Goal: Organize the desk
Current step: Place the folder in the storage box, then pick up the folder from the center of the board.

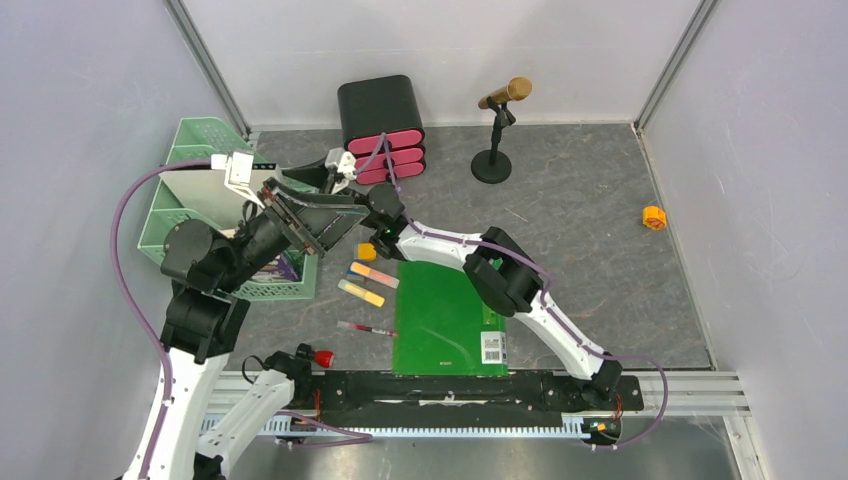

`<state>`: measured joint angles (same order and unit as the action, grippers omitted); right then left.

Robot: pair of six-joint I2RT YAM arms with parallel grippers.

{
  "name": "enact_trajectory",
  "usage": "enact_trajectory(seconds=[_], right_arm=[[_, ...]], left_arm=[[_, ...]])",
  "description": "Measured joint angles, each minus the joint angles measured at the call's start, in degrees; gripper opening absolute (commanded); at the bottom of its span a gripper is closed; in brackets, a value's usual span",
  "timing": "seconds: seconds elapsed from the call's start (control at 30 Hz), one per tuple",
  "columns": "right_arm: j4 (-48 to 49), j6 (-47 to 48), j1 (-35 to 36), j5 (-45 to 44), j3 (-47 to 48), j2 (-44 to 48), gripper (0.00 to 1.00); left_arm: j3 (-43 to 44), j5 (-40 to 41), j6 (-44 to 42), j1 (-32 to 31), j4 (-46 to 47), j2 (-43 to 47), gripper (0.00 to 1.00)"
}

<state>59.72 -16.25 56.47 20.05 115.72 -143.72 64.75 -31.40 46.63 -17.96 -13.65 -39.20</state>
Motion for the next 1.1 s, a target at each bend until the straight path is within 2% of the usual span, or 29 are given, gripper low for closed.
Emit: enact_trajectory(seconds=[0.17,0.4,0.63,0.77,0.83,0.97,1.1], right_arm=[[1.6,-0.8,-0.1,-1.0,-3.9,3.3,0.88],[7.0,-3.0,-1.0,-4.6,-17.3,14.1,0.89],[11.0,-6.4,-4.7,-5.7,-35.5,27.9,0.89],[11.3,-7.9,-7.6,-5.8,-47.3,35.8,0.94],[10.4,-8.8,-9.1,-5.8,-51.8,39.0,0.98],[3.6,-10.5,-11.9,-5.6,-58.7,45.4,0.98],[-8.0,-10.8,-14.8,-5.6,-63.0,51.4,0.98]], left_arm=[[0.0,0.8,0.0,0.0,-0.8,0.7,1.0],[0.0,1.3,0.0,0.0,-1.9,2.3,1.0],[0.0,2.5,-1.1,0.0,-7.4,3.8,1.0],[-1.4,4.2,-3.3,0.0,-11.8,6.1,1.0],[-2.3,4.9,-4.1,0.0,-14.1,7.0,1.0],[-5.4,5.9,-4.6,0.0,-18.1,7.8,1.0],[-8.5,5.9,-4.5,0.0,-20.9,7.9,1.0]])
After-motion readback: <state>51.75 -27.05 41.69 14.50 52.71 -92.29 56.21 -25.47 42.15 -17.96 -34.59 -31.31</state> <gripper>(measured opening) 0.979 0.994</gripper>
